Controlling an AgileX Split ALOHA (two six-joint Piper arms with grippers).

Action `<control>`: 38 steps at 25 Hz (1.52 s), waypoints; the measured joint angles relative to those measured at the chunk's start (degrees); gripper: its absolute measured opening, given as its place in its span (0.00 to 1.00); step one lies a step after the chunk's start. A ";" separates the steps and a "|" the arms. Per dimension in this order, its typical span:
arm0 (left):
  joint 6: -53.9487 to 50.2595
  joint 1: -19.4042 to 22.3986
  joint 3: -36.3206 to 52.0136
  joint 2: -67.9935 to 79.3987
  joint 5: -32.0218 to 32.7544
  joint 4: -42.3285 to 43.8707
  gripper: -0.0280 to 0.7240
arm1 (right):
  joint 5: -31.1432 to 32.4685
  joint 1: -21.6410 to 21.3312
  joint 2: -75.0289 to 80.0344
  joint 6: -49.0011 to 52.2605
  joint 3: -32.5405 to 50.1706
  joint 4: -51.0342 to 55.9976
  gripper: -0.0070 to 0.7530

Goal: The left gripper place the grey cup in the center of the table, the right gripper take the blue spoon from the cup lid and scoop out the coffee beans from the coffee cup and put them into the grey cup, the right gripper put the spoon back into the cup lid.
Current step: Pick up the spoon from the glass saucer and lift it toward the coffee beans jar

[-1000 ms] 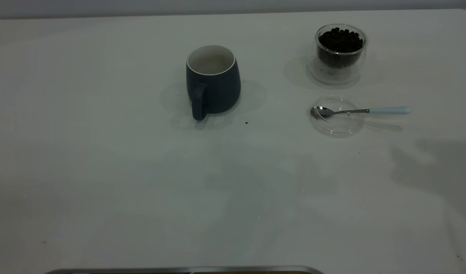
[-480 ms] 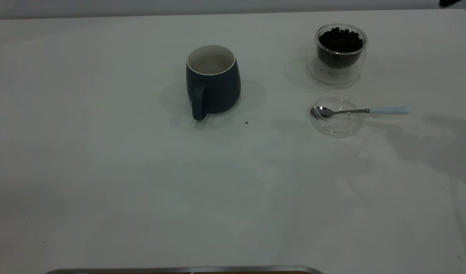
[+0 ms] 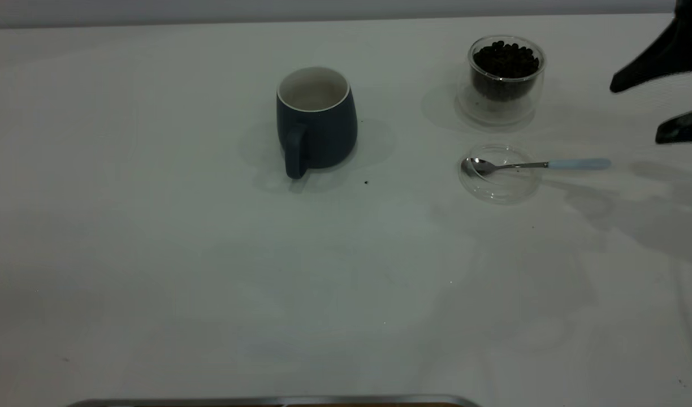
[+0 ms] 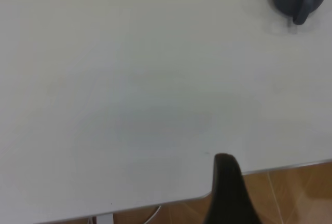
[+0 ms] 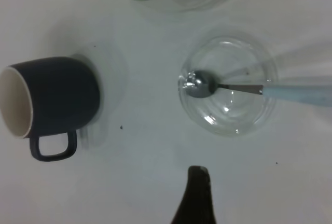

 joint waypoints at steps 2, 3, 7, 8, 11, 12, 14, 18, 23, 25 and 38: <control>0.00 0.00 0.00 0.00 0.00 0.00 0.78 | 0.52 -0.75 2.51 -3.18 0.00 2.34 0.98; 0.00 0.00 0.00 0.00 0.00 0.00 0.78 | 0.58 -0.82 3.81 -5.03 -0.04 3.80 0.98; 0.00 0.00 0.00 0.00 0.00 0.00 0.78 | 1.12 -1.39 8.36 -10.66 -1.19 7.84 0.98; 0.00 0.00 0.00 0.00 0.00 0.00 0.78 | 1.61 -1.51 9.34 -11.18 -1.88 8.24 0.98; 0.00 0.00 0.00 0.00 0.00 0.00 0.78 | 2.99 -1.58 12.77 -11.58 -4.16 8.42 0.98; 0.00 0.00 0.00 0.00 0.00 0.00 0.78 | 3.36 -1.58 13.70 -11.71 -4.81 8.50 0.98; 0.00 0.00 0.00 0.00 0.00 0.00 0.78 | 3.71 -1.65 15.78 -11.77 -6.06 8.62 0.98; -0.11 0.00 0.00 0.00 0.00 0.00 0.78 | 4.09 -1.65 19.19 -11.95 -8.18 8.88 0.98; -0.06 0.00 0.00 0.00 0.00 0.00 0.78 | 6.33 -1.65 23.08 -13.90 -12.21 8.88 0.97; -0.06 0.00 0.00 0.00 0.00 0.00 0.78 | 8.05 -1.65 24.63 -14.54 -13.56 8.82 0.97; -0.06 0.00 0.00 0.00 0.00 0.00 0.78 | 15.24 -1.65 27.09 -21.83 -14.84 10.44 0.91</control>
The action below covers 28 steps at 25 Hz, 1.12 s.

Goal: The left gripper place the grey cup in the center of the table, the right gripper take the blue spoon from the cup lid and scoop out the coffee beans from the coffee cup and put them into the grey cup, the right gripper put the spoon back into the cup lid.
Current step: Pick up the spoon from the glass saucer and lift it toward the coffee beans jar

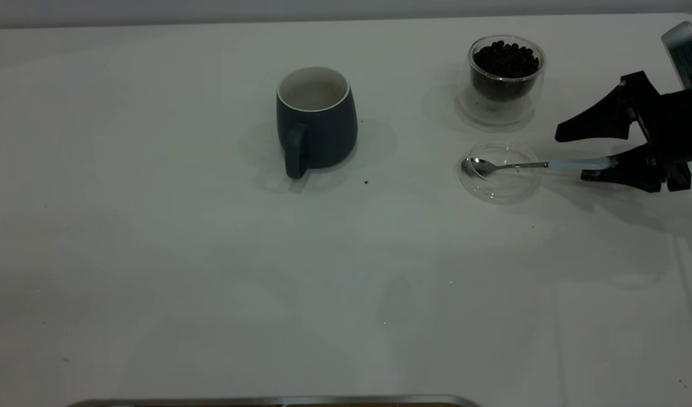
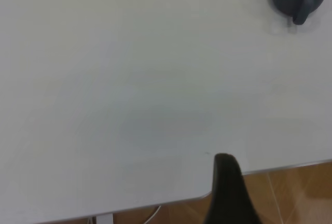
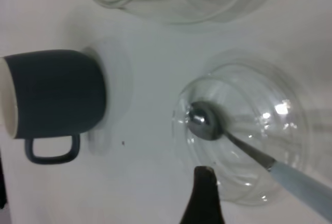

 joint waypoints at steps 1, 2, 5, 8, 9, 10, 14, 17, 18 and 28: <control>0.00 0.00 0.00 0.00 0.00 0.00 0.78 | 0.26 0.00 0.33 -0.06 0.00 0.00 0.91; 0.00 0.00 0.00 0.00 0.00 0.00 0.78 | 0.64 0.00 0.71 -0.18 0.00 0.00 0.90; 0.00 0.00 0.00 0.00 0.00 0.00 0.78 | 2.17 0.00 1.52 -1.17 0.00 0.00 0.87; 0.00 0.00 0.00 0.00 0.00 0.00 0.78 | 3.33 0.00 1.64 -2.28 -0.05 0.30 0.82; 0.00 0.00 0.00 0.00 0.00 0.00 0.78 | 3.60 0.00 1.64 -2.86 -0.05 0.67 0.80; 0.00 0.00 0.00 0.00 0.00 0.00 0.78 | 3.88 0.00 1.64 -3.27 -0.05 1.10 0.78; 0.00 0.00 0.00 0.00 0.00 0.00 0.78 | 4.67 0.00 1.64 -4.53 -0.05 1.50 0.72; 0.06 0.00 0.00 0.00 0.00 -0.05 0.78 | 5.58 0.00 1.64 -4.67 -0.05 1.50 0.66; 0.06 0.00 0.00 0.00 0.00 -0.05 0.78 | 6.17 0.00 1.64 -4.72 -0.05 1.45 0.64; 0.06 0.00 0.00 0.00 0.00 -0.05 0.78 | 8.17 0.00 1.36 -4.72 -0.41 -3.48 0.19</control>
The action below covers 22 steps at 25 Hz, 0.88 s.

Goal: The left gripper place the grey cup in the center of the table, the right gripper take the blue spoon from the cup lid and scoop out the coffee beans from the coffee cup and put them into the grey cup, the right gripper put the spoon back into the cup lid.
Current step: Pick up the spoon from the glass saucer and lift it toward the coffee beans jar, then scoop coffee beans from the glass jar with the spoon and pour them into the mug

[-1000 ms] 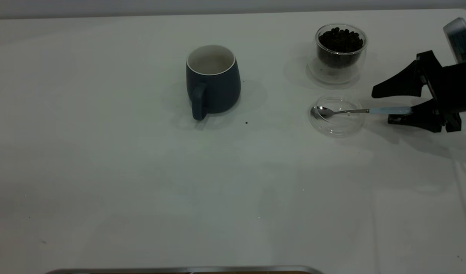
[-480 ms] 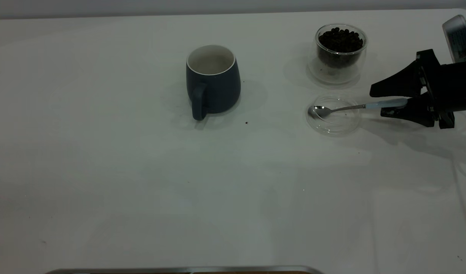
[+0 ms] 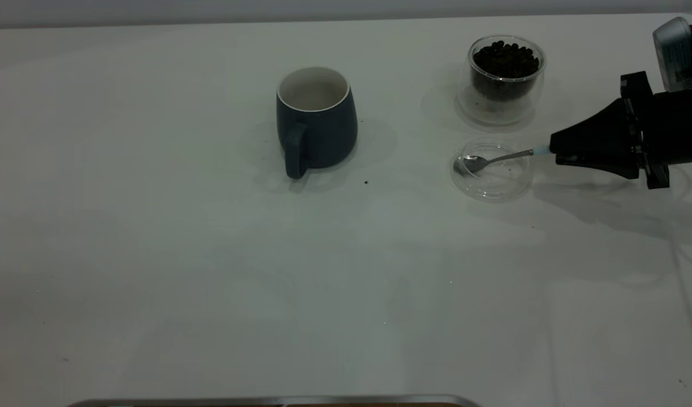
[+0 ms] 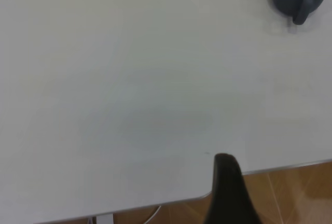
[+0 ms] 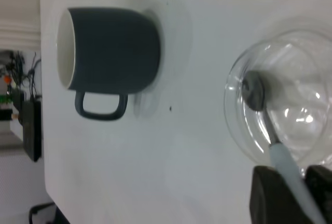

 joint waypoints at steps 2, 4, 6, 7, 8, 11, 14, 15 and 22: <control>0.00 0.00 0.00 0.00 0.00 0.00 0.78 | -0.10 0.00 -0.59 0.00 -0.04 -1.56 0.15; 0.00 0.00 0.00 0.00 0.00 0.00 0.78 | -0.02 0.00 -1.74 0.42 -0.04 -3.12 0.14; 0.00 0.00 0.00 0.00 0.00 0.00 0.78 | -0.02 0.00 -3.55 1.46 -0.04 -5.07 0.14; 0.00 0.00 0.00 0.00 0.00 0.00 0.78 | -0.02 0.00 -4.52 2.28 -0.04 -6.10 0.14; 0.00 0.00 0.00 0.00 0.00 0.00 0.78 | -0.02 0.00 -5.81 3.04 -0.04 -7.44 0.14; 0.00 0.00 0.00 0.00 0.00 0.00 0.78 | 0.03 0.00 -9.98 5.91 -0.04 -11.01 0.14; 0.00 0.00 0.00 0.00 0.00 0.00 0.78 | -0.33 0.00 -14.77 7.16 -0.04 -12.24 0.14; 0.00 0.00 0.00 0.00 0.00 0.00 0.78 | -1.10 0.00 -16.59 7.16 -0.04 -12.05 0.14; -0.12 0.00 0.00 0.00 0.00 0.00 0.78 | -15.33 2.66 -23.10 0.09 -0.04 -2.91 0.14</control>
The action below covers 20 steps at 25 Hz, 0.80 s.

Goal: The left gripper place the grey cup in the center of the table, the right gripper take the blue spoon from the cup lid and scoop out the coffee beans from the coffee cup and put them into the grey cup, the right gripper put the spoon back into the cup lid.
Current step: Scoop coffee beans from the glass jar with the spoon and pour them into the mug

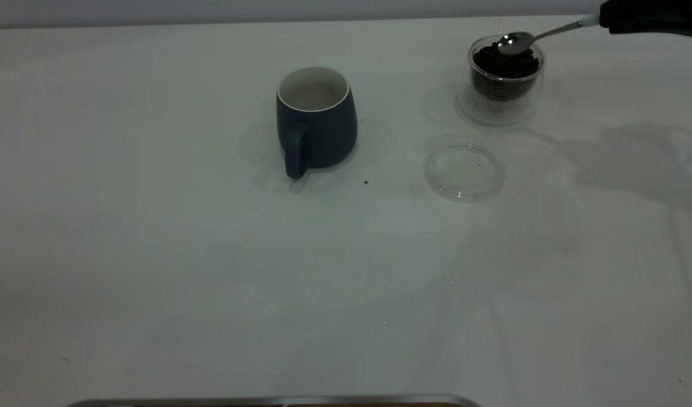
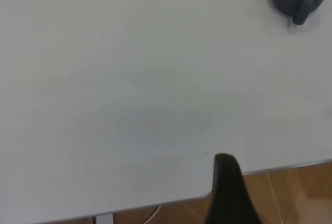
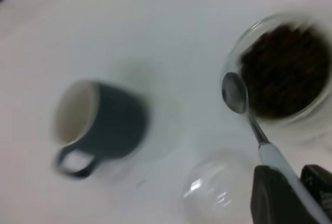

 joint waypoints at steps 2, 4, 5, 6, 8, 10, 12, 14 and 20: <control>0.05 0.00 0.00 0.00 0.00 0.00 0.78 | -5.02 1.70 0.00 -3.15 0.06 3.03 0.14; 0.05 0.00 0.00 0.00 0.00 0.00 0.78 | -10.01 3.44 0.00 -5.65 0.06 5.53 0.14; 0.05 0.00 0.00 0.00 0.00 0.00 0.78 | -11.75 4.26 0.00 -7.06 0.06 6.95 0.14; 0.05 0.00 0.00 0.00 0.00 0.00 0.78 | -13.36 4.91 0.00 -8.69 0.12 8.58 0.14; 0.05 0.00 0.00 0.00 0.00 0.00 0.78 | -15.15 5.60 0.00 -11.92 0.04 11.62 0.14; 0.05 0.00 0.00 0.00 0.00 0.00 0.78 | -15.70 5.67 0.00 -13.98 -0.29 13.35 0.14; 0.05 0.00 0.00 0.00 0.00 0.00 0.78 | -15.86 5.67 0.00 -14.85 -0.76 13.95 0.14; 0.05 0.00 0.00 0.00 0.00 0.00 0.78 | -15.97 5.87 0.00 -15.56 -0.82 14.00 0.14; 0.05 0.00 0.00 0.00 0.00 0.00 0.78 | -16.12 7.43 1.98 -16.74 -0.87 14.29 0.14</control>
